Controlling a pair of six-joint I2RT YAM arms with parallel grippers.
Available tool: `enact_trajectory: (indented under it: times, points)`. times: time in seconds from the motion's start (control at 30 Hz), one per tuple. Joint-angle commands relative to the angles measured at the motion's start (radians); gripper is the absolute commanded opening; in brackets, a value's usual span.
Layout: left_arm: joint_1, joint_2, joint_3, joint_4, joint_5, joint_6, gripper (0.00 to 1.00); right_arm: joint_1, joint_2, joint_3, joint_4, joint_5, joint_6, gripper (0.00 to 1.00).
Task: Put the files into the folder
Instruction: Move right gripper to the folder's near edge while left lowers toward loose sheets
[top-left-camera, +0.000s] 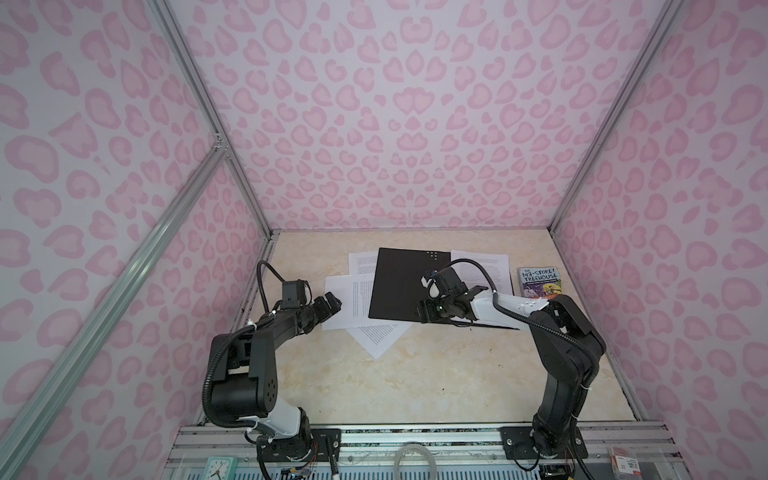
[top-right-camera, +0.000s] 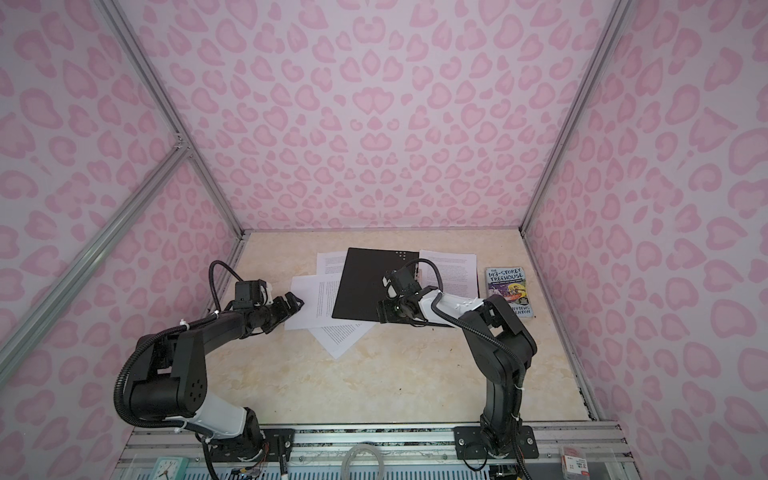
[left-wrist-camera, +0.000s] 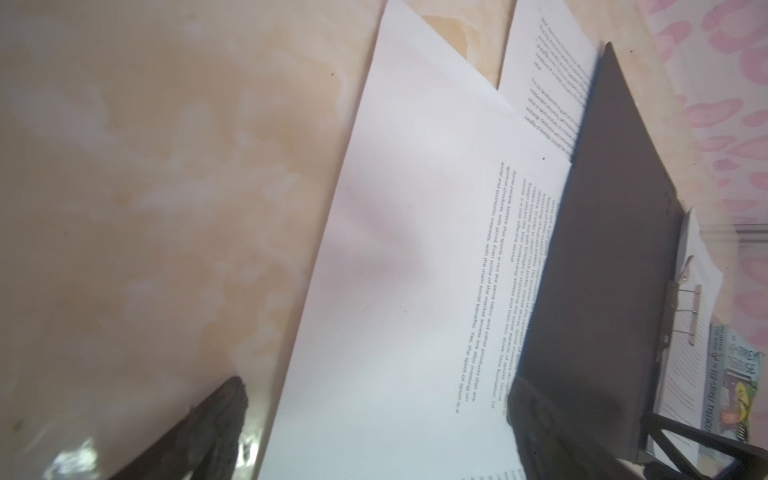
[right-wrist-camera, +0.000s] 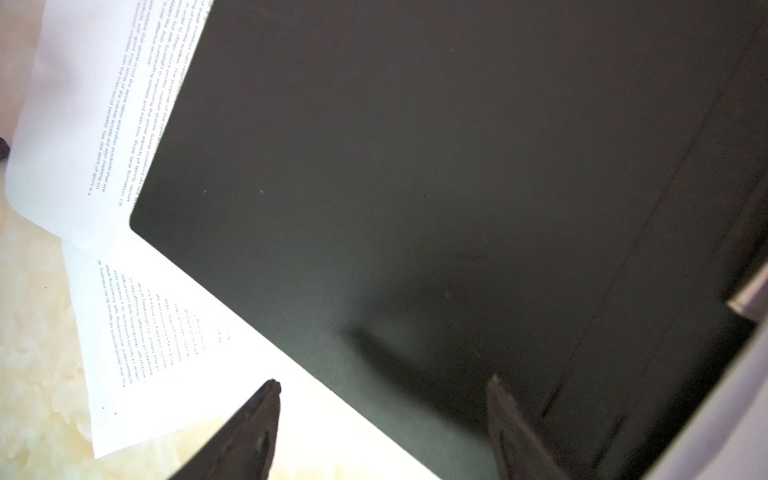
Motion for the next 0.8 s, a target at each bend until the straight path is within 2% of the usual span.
enact_trajectory:
  times: [0.0,0.3,0.77]
  points:
    - [0.017,0.012,-0.050,0.012,0.091,-0.056,1.00,0.002,0.025,0.008,0.011,-0.033,0.011,0.78]
    - [0.064,-0.003,-0.181,0.273,0.301,-0.191,1.00,0.001,0.098,0.031,0.005,-0.101,0.022,0.76]
    - [0.065,-0.045,-0.271,0.568,0.486,-0.342,1.00,-0.001,0.130,0.051,-0.003,-0.136,0.028,0.75]
